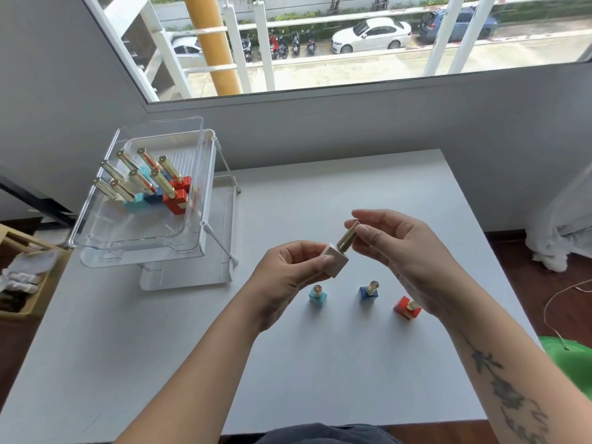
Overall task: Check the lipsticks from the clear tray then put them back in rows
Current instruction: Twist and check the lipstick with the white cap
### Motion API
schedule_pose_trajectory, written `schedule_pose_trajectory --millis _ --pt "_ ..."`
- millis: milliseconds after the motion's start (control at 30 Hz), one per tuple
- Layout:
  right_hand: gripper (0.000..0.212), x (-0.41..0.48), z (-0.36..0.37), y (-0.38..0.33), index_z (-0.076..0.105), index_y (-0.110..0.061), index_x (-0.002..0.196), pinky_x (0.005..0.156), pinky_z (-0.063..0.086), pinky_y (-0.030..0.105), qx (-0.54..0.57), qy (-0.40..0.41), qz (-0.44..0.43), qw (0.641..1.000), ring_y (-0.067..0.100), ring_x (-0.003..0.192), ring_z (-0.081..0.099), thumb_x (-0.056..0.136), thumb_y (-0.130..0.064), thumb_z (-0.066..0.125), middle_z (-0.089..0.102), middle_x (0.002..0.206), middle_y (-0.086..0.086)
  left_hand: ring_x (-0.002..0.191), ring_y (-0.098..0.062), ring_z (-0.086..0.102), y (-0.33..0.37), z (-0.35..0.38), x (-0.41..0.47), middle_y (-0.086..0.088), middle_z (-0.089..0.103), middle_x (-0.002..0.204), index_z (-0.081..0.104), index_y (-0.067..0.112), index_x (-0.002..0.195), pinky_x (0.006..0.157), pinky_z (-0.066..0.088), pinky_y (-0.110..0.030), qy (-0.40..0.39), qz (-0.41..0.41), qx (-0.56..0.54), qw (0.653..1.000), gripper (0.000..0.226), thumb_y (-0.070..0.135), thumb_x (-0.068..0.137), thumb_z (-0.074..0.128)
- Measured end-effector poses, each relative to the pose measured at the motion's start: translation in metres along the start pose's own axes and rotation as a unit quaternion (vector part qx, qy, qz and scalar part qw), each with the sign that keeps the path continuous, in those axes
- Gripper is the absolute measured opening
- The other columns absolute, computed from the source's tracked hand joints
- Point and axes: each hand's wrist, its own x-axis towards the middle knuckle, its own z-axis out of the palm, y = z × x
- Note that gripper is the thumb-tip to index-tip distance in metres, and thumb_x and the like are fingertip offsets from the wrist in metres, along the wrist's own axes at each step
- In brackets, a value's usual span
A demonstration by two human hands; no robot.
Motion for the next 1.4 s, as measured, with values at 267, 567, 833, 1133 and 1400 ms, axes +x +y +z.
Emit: schedule_pose_trajectory --millis 267,567,833,1133,1400 --pt "0.013 0.001 0.005 0.002 0.073 -0.017 0.098 0.086 0.058 0.032 -0.055 0.055 -0.001 0.997 0.018 0.085 0.074 0.086 -0.019 0.071 0.077 0.092 0.004 0.097 -0.024 0.07 -0.002 0.0 -0.001 -0.019 0.074 0.108 0.071 0.002 0.105 0.095 0.054 -0.036 -0.003 -0.006 0.018 1.0 0.021 0.005 0.085 0.07" --pt "0.021 0.002 0.007 0.0 0.069 -0.01 0.108 0.083 0.058 0.027 0.014 0.0 0.014 1.0 0.02 0.094 0.073 0.088 -0.014 0.068 0.077 0.099 0.008 0.098 -0.025 0.07 -0.002 -0.003 0.001 -0.019 0.073 0.108 0.07 0.001 0.109 0.093 0.055 -0.034 -0.013 -0.01 0.009 1.0 0.026 0.006 0.083 0.072" --pt "0.031 0.005 0.014 0.006 0.073 -0.015 0.093 0.075 0.058 0.022 -0.048 0.059 -0.003 0.997 0.016 0.084 0.074 0.07 -0.034 0.079 0.077 0.089 0.004 0.095 -0.024 0.071 -0.004 -0.005 0.002 -0.018 0.074 0.106 0.072 0.004 0.105 0.089 0.055 -0.03 -0.01 -0.014 0.011 1.0 0.023 0.007 0.082 0.074" --pt "0.015 0.007 0.013 0.004 0.072 -0.01 0.096 0.078 0.058 0.026 -0.026 0.023 0.0 0.999 0.021 0.084 0.075 0.083 -0.019 0.073 0.077 0.087 0.007 0.095 -0.025 0.071 0.0 -0.01 0.003 -0.017 0.075 0.103 0.075 0.009 0.099 0.088 0.056 -0.031 -0.012 -0.006 0.002 1.0 0.024 0.013 0.075 0.079" --pt "0.037 0.008 0.016 0.006 0.067 -0.024 0.112 0.092 0.053 0.031 -0.061 0.03 -0.018 0.997 0.011 0.101 0.07 0.079 -0.041 0.072 0.074 0.108 -0.004 0.105 -0.031 0.069 0.001 -0.01 0.002 -0.02 0.073 0.109 0.07 0.002 0.107 0.095 0.054 -0.035 -0.001 -0.009 0.013 1.0 0.025 0.006 0.083 0.074"
